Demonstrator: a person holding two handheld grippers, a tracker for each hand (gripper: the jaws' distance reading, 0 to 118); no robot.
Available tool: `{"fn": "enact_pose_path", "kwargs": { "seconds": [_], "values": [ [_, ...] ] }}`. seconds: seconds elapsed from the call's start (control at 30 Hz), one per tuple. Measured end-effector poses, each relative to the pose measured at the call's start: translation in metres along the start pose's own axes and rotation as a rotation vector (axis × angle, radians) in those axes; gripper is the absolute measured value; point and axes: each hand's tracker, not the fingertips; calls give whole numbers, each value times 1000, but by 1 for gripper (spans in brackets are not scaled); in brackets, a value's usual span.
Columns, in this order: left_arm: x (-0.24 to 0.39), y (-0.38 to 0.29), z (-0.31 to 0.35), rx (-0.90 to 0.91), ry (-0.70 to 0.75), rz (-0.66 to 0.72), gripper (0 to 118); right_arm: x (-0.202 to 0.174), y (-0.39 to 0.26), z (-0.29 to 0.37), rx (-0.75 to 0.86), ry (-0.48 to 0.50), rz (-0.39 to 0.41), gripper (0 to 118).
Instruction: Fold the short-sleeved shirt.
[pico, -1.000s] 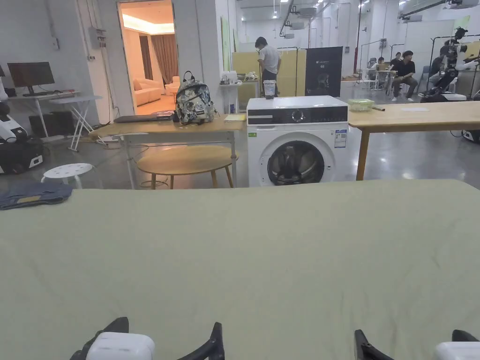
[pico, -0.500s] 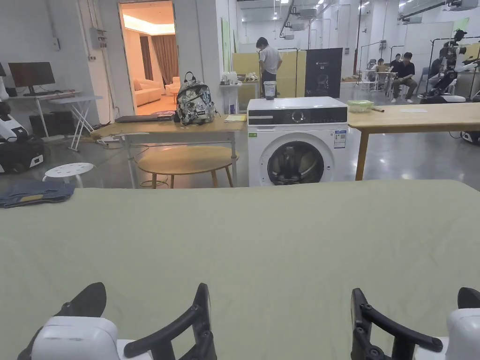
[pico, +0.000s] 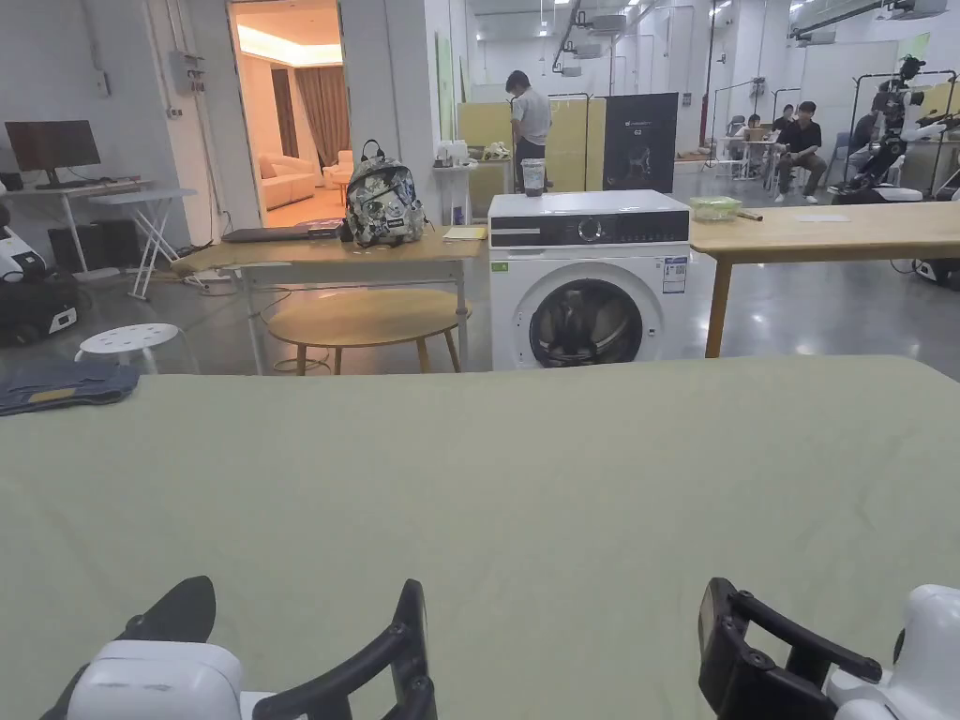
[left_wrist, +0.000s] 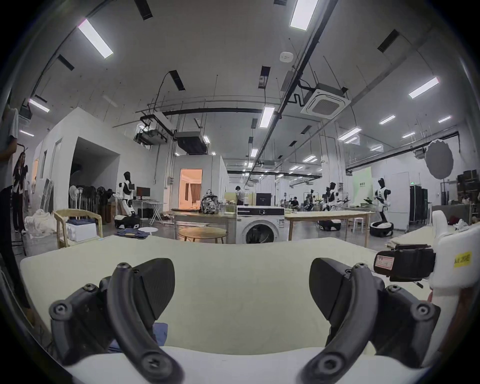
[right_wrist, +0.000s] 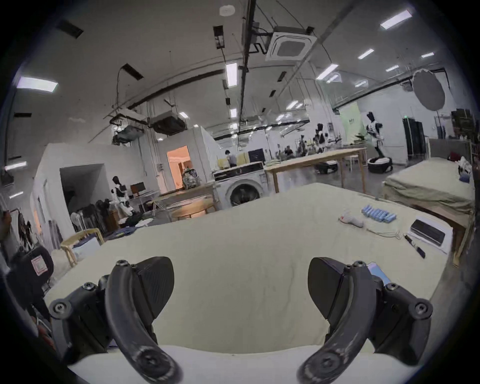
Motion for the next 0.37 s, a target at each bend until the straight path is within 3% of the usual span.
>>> {"fn": "enact_pose_path", "kwargs": {
  "seconds": [0.37],
  "values": [
    [1, -2, -2, -16, -9, 10, 105, -5, -2, 1, 12, -28, 18, 105]
  ]
}}
